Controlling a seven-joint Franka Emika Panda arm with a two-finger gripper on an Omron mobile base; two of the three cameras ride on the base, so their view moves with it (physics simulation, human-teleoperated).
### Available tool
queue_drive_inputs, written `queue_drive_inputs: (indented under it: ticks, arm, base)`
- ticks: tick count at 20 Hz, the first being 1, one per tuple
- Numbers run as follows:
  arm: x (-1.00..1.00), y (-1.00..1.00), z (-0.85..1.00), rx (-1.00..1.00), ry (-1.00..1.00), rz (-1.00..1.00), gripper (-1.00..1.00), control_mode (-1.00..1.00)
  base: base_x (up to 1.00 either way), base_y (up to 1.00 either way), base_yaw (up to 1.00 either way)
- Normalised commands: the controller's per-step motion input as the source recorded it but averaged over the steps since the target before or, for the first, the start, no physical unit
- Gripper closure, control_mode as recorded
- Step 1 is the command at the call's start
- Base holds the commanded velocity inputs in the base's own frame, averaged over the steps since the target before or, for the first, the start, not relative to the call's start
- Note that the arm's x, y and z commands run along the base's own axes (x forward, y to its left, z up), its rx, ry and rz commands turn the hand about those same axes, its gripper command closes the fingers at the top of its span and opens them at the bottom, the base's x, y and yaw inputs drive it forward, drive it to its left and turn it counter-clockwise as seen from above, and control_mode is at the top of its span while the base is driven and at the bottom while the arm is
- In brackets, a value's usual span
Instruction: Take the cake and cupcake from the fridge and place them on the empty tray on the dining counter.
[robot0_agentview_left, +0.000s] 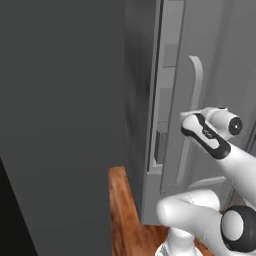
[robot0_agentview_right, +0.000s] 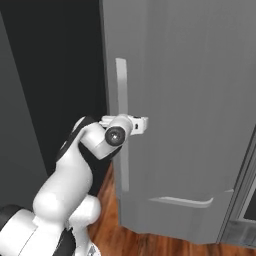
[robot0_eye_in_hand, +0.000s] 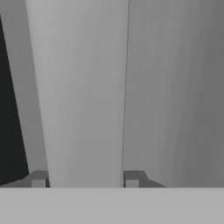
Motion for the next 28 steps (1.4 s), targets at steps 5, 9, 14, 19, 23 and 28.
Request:
queue_drive_inputs:
  ticks: [5,9,14,19,23,28]
  arm:
    - [-1.0,-0.81,0.0,0.0,0.05,0.0,1.0,-1.0]
    - [-1.0,-0.95,0.0,0.0,0.03,0.0,1.0,-1.0]
    - [-1.0,-1.0,0.0,0.0,0.01,0.0,1.0,-1.0]
    - [-1.0,-1.0,0.0,0.0,0.0,0.0,1.0,-1.0]
    - [-1.0,-1.0,0.0,0.01,0.0,0.01,1.0,-1.0]
    - [-0.84,-0.95,0.0,0.0,0.0,0.03,1.0,-1.0]
  base:
    - [0.0,0.0,0.0]
    - [0.0,0.0,0.0]
    - [0.0,0.0,0.0]
    - [0.0,0.0,0.0]
    - [0.0,0.0,0.0]
    - [0.0,0.0,0.0]
